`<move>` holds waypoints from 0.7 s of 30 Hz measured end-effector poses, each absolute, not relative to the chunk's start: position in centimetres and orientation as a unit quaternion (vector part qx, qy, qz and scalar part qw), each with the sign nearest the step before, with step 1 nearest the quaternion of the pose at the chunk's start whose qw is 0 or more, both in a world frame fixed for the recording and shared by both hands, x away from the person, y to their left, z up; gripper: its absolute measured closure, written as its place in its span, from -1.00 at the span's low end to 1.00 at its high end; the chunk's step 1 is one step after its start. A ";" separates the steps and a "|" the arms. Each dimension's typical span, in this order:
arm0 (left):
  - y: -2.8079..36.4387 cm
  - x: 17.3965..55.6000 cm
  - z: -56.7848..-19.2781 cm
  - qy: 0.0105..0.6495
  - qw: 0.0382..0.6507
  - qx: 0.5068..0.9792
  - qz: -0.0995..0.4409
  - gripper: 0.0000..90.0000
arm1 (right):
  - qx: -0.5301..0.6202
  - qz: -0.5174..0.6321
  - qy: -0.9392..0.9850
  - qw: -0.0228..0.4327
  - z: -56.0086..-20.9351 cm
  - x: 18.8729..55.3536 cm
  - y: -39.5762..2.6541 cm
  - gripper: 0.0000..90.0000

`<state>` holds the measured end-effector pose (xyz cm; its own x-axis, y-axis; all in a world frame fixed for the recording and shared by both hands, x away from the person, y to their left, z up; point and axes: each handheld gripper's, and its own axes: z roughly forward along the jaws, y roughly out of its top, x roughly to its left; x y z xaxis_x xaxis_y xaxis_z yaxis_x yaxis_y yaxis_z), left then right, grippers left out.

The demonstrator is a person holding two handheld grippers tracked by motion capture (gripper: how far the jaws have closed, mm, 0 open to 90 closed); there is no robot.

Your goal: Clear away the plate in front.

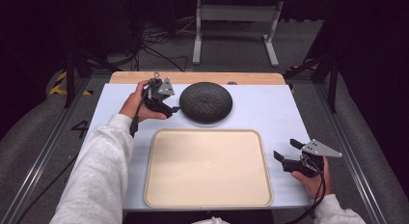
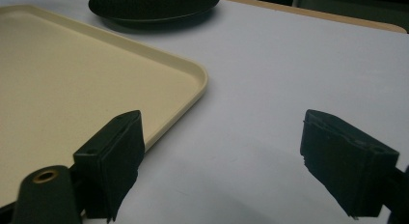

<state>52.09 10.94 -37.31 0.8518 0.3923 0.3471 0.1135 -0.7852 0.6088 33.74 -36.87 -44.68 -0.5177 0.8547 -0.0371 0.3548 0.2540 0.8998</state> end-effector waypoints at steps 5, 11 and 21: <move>8.8 52.2 -39.4 0.106 0.266 0.924 0.253 -0.62 | 0.417 0.451 0.739 0.277 -44.8 33.0 -37.5 -0.64; 6.2 51.6 -41.2 0.037 0.210 0.933 0.291 -0.50 | 0.424 0.453 0.733 0.280 -44.8 32.5 -37.9 -0.64; 4.7 51.1 -42.6 -0.010 0.173 0.927 0.333 -0.37 | 0.431 0.453 0.727 0.283 -44.7 31.8 -38.5 -0.64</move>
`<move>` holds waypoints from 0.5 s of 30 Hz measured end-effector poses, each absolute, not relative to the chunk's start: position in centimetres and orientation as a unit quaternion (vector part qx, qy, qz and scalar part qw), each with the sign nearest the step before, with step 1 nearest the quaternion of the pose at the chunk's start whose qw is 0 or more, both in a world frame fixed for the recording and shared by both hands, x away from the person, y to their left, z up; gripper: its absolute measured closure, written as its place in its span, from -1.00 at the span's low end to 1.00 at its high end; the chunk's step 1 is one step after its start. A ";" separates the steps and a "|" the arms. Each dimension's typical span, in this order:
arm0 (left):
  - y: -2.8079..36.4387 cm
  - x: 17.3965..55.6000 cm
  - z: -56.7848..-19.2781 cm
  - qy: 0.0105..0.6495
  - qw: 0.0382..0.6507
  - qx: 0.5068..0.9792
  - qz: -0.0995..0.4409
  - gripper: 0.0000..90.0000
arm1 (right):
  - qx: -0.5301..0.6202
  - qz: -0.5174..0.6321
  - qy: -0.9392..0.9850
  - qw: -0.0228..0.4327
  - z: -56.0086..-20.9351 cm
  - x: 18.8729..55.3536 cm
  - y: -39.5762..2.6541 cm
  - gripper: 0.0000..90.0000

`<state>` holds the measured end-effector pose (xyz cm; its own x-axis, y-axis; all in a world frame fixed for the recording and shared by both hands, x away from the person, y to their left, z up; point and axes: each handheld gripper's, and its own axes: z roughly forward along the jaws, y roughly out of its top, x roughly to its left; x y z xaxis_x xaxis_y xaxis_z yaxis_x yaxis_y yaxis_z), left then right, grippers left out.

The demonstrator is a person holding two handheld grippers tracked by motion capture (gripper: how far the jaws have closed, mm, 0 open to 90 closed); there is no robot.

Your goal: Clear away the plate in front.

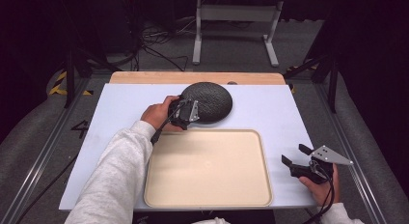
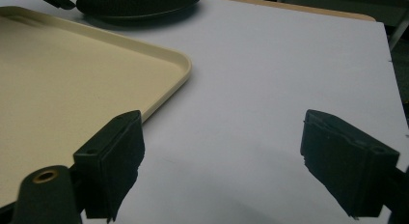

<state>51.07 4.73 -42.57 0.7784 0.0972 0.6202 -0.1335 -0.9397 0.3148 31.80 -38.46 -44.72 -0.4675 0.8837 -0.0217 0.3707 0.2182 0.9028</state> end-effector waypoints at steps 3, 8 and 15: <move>4.7 50.9 -43.1 -0.021 0.149 0.932 0.330 -0.29 | 0.431 0.450 0.730 0.282 -44.8 31.8 -38.4 -0.64; 4.3 51.0 -44.0 -0.020 0.137 0.924 0.356 -0.27 | 0.431 0.447 0.730 0.284 -44.8 31.9 -38.4 -0.64; 3.7 51.3 -45.0 -0.019 0.115 0.907 0.405 -0.13 | 0.434 0.447 0.731 0.280 -44.9 32.0 -38.5 -0.64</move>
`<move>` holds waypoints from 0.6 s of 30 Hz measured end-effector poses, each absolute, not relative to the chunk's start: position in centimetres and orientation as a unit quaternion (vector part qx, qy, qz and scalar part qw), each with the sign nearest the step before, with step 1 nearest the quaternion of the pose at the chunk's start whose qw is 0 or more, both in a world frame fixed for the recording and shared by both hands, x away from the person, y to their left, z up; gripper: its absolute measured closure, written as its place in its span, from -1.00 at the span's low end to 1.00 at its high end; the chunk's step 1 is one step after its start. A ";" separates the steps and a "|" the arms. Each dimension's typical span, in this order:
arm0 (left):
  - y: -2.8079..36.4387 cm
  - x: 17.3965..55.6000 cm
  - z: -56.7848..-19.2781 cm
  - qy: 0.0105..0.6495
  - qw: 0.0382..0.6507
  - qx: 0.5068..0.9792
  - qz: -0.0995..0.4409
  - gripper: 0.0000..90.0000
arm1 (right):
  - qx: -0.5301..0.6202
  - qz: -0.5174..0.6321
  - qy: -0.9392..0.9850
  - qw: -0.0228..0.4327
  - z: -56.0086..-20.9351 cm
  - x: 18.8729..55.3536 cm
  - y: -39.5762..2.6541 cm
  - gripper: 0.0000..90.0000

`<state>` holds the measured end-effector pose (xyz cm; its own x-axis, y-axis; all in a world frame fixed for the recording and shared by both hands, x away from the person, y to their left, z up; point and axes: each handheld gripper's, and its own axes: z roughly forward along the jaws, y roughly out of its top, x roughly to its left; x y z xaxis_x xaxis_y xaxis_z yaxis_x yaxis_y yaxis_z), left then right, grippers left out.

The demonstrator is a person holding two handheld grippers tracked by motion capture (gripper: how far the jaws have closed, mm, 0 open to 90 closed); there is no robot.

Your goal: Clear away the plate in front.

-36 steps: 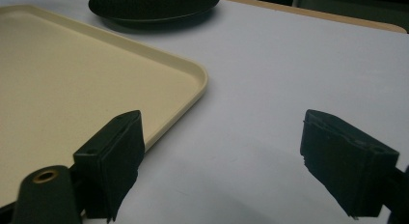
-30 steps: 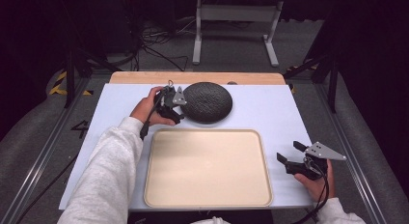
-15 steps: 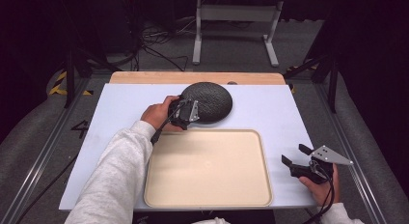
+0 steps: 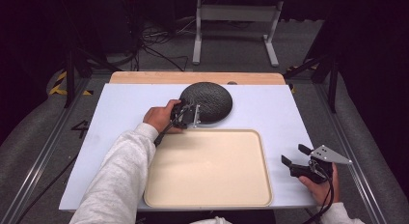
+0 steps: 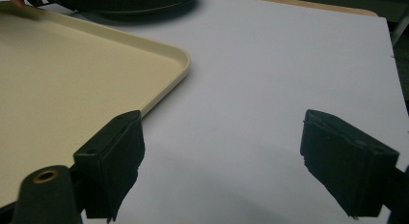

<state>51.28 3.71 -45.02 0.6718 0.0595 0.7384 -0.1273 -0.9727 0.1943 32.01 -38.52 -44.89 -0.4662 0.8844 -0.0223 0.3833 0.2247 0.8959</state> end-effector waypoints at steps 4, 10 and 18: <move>3.3 50.7 -45.7 -0.045 0.094 0.909 0.404 0.50 | 0.434 0.444 0.731 0.282 -44.9 32.1 -38.5 -0.63; 2.6 49.7 -45.4 -0.063 0.095 0.873 0.474 0.74 | 0.435 0.446 0.728 0.285 -44.8 32.0 -38.6 -0.63; 1.5 49.0 -44.9 -0.077 0.096 0.864 0.489 0.94 | 0.434 0.446 0.728 0.287 -44.8 32.0 -38.7 -0.63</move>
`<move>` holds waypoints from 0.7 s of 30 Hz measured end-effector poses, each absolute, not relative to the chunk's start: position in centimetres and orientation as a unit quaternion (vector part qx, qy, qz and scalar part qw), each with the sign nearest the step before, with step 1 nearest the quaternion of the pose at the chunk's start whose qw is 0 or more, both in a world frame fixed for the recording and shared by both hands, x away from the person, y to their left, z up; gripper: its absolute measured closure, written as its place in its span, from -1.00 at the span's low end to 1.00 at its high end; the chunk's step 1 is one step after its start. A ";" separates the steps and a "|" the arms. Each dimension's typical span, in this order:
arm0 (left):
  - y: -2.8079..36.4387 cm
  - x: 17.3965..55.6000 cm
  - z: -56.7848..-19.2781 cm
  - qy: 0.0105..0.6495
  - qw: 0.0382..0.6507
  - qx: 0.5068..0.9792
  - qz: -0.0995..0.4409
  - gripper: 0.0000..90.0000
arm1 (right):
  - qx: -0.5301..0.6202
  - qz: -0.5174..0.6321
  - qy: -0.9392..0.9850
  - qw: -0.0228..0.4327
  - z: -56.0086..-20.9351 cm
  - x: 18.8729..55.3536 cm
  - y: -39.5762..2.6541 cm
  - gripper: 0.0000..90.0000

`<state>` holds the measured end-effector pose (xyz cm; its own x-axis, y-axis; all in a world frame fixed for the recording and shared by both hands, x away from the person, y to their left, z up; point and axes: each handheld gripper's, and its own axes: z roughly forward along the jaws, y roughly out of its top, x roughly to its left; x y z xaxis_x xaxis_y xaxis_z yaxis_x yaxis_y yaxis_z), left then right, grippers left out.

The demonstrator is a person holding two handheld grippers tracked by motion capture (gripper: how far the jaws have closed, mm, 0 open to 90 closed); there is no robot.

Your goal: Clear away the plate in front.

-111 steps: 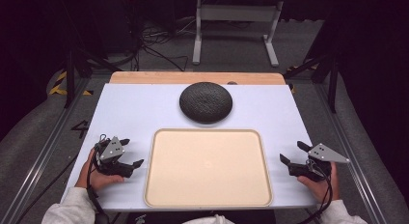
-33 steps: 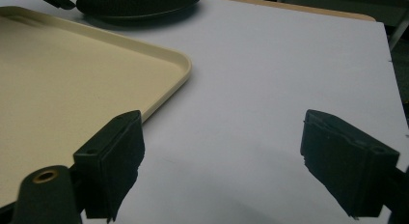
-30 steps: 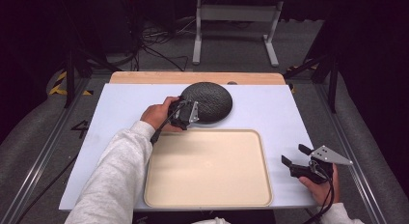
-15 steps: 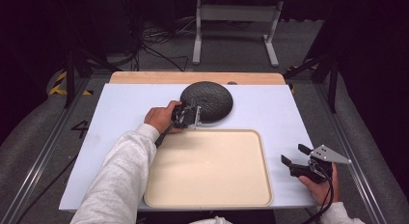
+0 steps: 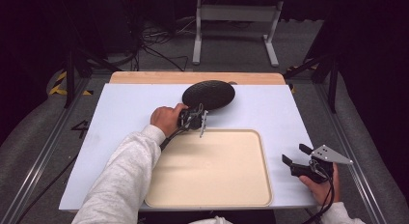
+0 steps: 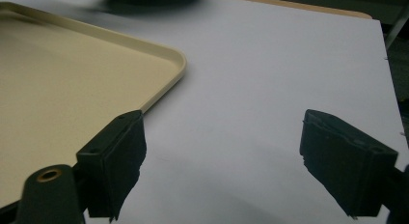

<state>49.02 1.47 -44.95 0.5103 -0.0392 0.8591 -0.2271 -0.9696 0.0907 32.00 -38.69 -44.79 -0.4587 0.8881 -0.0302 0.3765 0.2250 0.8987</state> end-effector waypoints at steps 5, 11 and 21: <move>1.2 48.5 -44.3 -0.067 0.093 0.861 0.496 0.92 | 0.435 0.448 0.727 0.286 -44.8 32.0 -38.8 -0.63; 1.8 47.4 -43.4 -0.063 0.100 0.857 0.501 0.90 | 0.434 0.449 0.726 0.288 -44.7 32.0 -38.8 -0.63; 3.4 42.8 -41.9 -0.093 0.102 0.843 0.521 0.88 | 0.433 0.448 0.727 0.287 -44.6 32.0 -38.6 -0.63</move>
<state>42.80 3.45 -41.86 0.4406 -0.0501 0.8963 -0.2620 -0.9621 0.0751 31.97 -38.63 -44.64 -0.4591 0.8879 -0.0296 0.3731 0.2229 0.9006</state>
